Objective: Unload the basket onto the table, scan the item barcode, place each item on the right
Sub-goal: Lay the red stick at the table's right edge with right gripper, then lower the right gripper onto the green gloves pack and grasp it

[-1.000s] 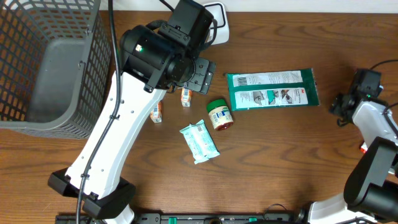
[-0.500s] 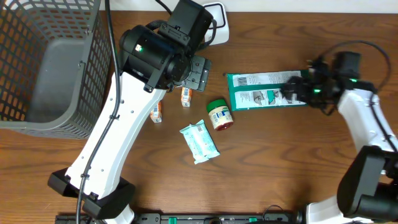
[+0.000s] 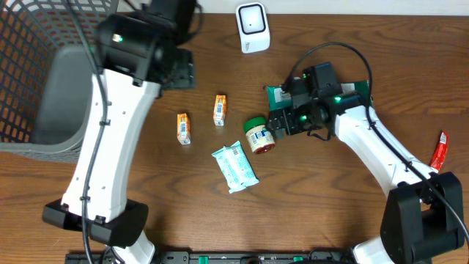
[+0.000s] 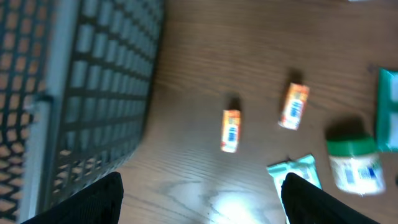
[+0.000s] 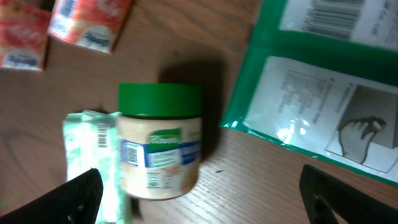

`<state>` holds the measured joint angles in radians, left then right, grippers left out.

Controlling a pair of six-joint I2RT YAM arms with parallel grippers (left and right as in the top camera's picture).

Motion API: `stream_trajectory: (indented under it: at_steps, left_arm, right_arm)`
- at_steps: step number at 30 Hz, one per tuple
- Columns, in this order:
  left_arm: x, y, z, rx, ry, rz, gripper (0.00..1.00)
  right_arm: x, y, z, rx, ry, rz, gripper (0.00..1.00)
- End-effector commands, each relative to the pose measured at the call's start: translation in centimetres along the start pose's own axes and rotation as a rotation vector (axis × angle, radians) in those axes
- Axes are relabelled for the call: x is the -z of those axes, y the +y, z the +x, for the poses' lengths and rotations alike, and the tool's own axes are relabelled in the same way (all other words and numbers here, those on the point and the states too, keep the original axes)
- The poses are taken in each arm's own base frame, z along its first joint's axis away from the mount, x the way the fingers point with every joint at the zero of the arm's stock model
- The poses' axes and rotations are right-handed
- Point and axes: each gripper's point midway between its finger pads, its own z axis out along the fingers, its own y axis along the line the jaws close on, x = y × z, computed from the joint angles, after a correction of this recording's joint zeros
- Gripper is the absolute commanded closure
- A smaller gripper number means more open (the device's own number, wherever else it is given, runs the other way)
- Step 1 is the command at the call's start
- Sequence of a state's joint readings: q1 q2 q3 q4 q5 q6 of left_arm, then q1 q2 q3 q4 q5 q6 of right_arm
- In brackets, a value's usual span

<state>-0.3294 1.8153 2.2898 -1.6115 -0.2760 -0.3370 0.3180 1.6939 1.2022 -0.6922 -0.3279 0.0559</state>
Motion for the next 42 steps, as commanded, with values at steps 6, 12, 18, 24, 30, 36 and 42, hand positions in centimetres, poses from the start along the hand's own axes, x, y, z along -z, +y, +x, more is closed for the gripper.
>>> stream_trajectory:
  at_steps: [6,12,18,24,30,36,42]
  left_arm:
    - [-0.6,3.3,1.0,0.106,0.068,-0.079,0.18]
    - [-0.6,3.3,1.0,0.106,0.068,-0.079,0.18]
    - [-0.6,3.3,1.0,0.106,0.068,-0.079,0.18]
    - [-0.6,3.3,1.0,0.106,0.068,-0.079,0.18]
    - [-0.6,3.3,1.0,0.106,0.068,-0.079,0.18]
    - [-0.6,3.3,1.0,0.106,0.068,-0.079,0.18]
    - [-0.6,3.3,1.0,0.106,0.068,-0.079,0.18]
  right_arm:
    - [2.8,0.2,-4.5,0.065,-0.123,0.096,0.01]
    - [3.1,-1.8,-7.2,0.050,-0.228,0.158,0.29]
    - [1.6,-4.6,-9.4,-0.053,-0.311,0.272,0.99]
    - [-3.9,-6.4,-11.2,-0.053,-0.349,0.268,0.99]
    - [-9.3,-8.1,-11.1,-0.052,-0.345,0.267,0.99]
    - [-9.4,-8.3,-8.7,-0.072,-0.243,0.280,0.99]
    - [-7.2,-7.9,-2.9,-0.114,-0.005,0.307,0.98]
